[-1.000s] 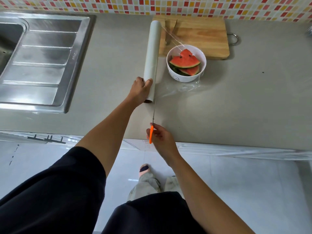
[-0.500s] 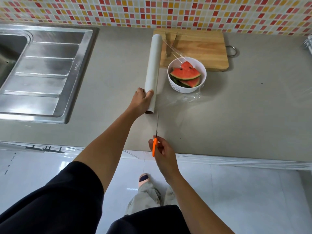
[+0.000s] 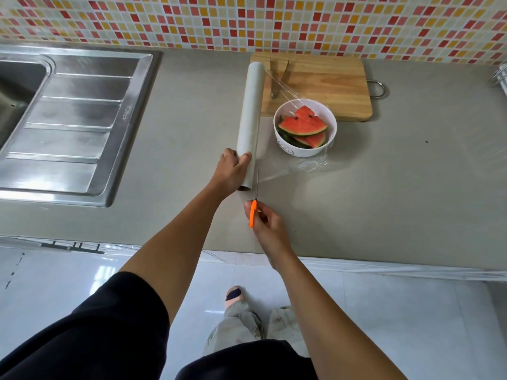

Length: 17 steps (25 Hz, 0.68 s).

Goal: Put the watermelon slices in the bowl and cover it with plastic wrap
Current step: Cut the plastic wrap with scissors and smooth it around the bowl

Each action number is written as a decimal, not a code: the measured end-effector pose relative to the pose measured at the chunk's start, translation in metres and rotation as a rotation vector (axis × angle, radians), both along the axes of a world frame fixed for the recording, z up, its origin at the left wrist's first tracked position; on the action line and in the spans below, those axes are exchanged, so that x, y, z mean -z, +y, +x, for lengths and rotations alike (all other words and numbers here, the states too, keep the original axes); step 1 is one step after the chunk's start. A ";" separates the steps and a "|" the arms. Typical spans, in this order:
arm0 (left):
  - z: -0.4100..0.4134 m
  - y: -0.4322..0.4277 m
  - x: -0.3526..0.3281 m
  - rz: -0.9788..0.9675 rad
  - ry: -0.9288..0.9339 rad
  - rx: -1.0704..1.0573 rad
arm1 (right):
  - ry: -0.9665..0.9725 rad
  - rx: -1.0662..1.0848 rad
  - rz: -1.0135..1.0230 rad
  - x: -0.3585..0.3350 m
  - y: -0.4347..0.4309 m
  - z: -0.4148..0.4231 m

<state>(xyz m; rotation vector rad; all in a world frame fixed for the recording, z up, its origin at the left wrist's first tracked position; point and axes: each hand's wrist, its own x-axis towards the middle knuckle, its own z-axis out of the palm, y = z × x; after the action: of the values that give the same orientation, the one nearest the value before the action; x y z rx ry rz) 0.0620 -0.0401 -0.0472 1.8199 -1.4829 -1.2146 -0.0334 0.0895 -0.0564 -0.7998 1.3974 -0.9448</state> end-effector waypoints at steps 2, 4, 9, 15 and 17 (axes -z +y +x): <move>0.000 0.000 0.000 -0.002 -0.004 0.002 | -0.034 -0.010 0.017 0.000 -0.004 -0.001; 0.000 0.000 0.000 -0.011 -0.013 0.003 | -0.066 -0.008 0.033 0.000 -0.008 -0.003; -0.001 0.000 0.002 -0.020 -0.013 0.013 | -0.068 -0.013 0.028 -0.003 -0.016 -0.006; -0.001 0.001 -0.001 0.001 -0.006 -0.001 | -0.026 -0.023 -0.011 -0.002 -0.022 -0.009; -0.002 0.002 0.000 -0.013 -0.023 -0.005 | -0.015 -0.025 -0.019 0.000 -0.023 -0.010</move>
<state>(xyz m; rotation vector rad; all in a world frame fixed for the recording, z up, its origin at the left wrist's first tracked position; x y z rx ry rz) 0.0597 -0.0382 -0.0468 1.8337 -1.4940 -1.1828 -0.0439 0.0668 -0.0563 -0.8215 1.3642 -0.9446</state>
